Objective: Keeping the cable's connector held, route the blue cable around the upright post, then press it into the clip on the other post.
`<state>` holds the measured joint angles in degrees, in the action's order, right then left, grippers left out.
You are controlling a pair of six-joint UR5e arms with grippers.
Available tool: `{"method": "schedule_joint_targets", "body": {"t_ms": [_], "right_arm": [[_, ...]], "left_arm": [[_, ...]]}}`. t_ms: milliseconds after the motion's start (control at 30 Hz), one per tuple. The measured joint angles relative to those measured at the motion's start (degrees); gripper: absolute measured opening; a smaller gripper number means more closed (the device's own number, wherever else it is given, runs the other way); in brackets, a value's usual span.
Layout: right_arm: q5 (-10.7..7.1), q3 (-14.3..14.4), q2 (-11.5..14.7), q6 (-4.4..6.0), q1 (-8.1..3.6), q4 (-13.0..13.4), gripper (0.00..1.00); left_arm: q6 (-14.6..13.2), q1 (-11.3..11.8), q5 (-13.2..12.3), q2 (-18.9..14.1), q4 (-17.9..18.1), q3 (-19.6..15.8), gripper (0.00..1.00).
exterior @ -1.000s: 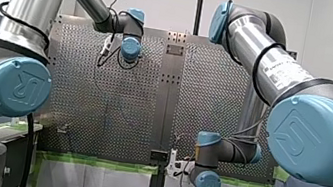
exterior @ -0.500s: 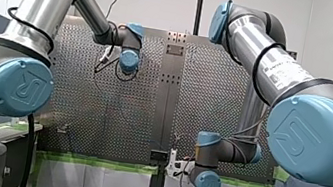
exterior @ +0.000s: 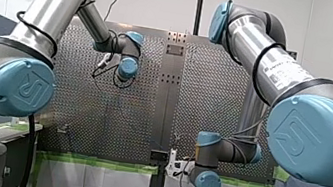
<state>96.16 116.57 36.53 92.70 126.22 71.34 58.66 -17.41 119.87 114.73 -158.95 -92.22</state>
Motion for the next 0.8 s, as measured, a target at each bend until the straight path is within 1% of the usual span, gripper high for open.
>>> {"method": "schedule_joint_targets", "body": {"t_ms": [200,400,533,667,800], "right_arm": [[-0.02,0.0,0.0,0.03,-0.01,0.1,0.00],[-0.16,0.0,0.0,0.04,-0.02,0.1,0.00],[-0.17,0.0,0.0,0.09,0.00,0.1,0.00],[-0.18,0.0,0.0,0.09,0.02,0.1,0.00],[-0.18,0.0,0.0,0.07,0.01,0.1,0.00]], "left_arm": [[-0.6,0.5,1.9,1.0,0.0,0.2,1.00],[-1.0,0.3,2.3,3.3,0.0,0.2,1.00],[-1.0,0.2,2.7,4.0,-0.1,0.2,1.00],[-1.0,0.3,3.8,4.3,-0.2,0.2,1.00],[-1.1,0.2,5.2,5.9,-1.1,0.2,1.00]]}}
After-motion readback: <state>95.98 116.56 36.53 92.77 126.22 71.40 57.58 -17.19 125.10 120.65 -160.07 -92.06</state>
